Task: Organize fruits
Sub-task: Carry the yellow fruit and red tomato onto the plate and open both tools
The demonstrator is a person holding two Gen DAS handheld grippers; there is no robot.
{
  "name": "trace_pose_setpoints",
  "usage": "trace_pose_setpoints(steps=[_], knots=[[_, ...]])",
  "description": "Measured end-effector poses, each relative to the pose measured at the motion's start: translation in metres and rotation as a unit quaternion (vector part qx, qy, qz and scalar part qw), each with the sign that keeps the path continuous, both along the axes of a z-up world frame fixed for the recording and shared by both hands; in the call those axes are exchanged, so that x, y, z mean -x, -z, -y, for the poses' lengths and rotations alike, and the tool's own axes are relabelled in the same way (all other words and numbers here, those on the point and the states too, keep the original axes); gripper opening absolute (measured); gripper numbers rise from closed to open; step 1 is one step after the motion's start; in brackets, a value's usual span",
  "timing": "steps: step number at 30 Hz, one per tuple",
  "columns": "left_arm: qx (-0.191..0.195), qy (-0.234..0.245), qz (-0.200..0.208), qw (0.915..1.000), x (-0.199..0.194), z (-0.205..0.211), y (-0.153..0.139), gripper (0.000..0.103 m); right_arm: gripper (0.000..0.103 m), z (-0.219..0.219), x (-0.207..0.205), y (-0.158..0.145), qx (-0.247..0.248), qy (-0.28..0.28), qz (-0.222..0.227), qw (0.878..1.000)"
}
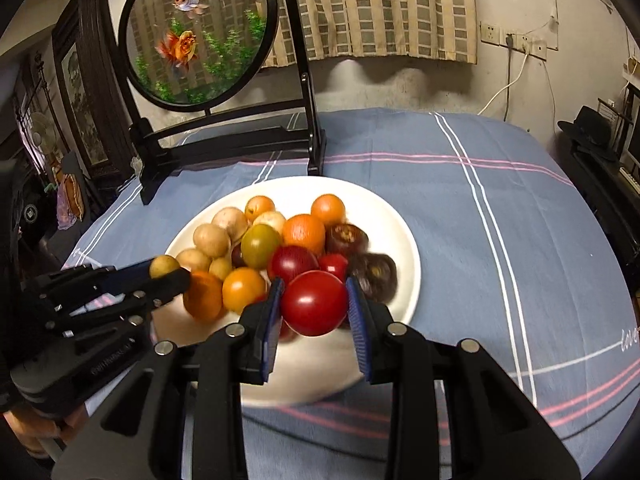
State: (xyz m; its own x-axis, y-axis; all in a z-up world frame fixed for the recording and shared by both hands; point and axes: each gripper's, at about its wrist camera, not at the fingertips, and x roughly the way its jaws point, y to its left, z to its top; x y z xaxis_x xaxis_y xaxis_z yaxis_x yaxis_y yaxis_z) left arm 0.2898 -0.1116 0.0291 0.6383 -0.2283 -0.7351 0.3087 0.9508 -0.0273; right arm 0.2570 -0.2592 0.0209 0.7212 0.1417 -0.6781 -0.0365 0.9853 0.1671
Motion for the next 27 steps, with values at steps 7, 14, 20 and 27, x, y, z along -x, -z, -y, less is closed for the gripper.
trace_pose_setpoints(steps=[7, 14, 20, 27], knots=[[0.0, -0.027, -0.003, 0.9996, -0.025, 0.003, 0.005, 0.028, 0.033, 0.002, -0.033, 0.003, -0.017, 0.019, -0.012, 1.0], [0.001, -0.049, -0.02, 0.9986, -0.047, 0.003, 0.017, 0.029, 0.041, 0.002, -0.055, 0.017, -0.044, 0.017, -0.054, 0.997], [0.006, -0.062, -0.008, 0.998, -0.045, 0.0, 0.011, 0.058, 0.059, 0.009, -0.044, 0.008, -0.047, 0.037, -0.023, 0.998], [0.002, -0.071, 0.002, 0.9975, -0.032, -0.005, 0.003, 0.084, 0.063, 0.014, -0.023, -0.002, -0.046, 0.031, -0.011, 0.998]])
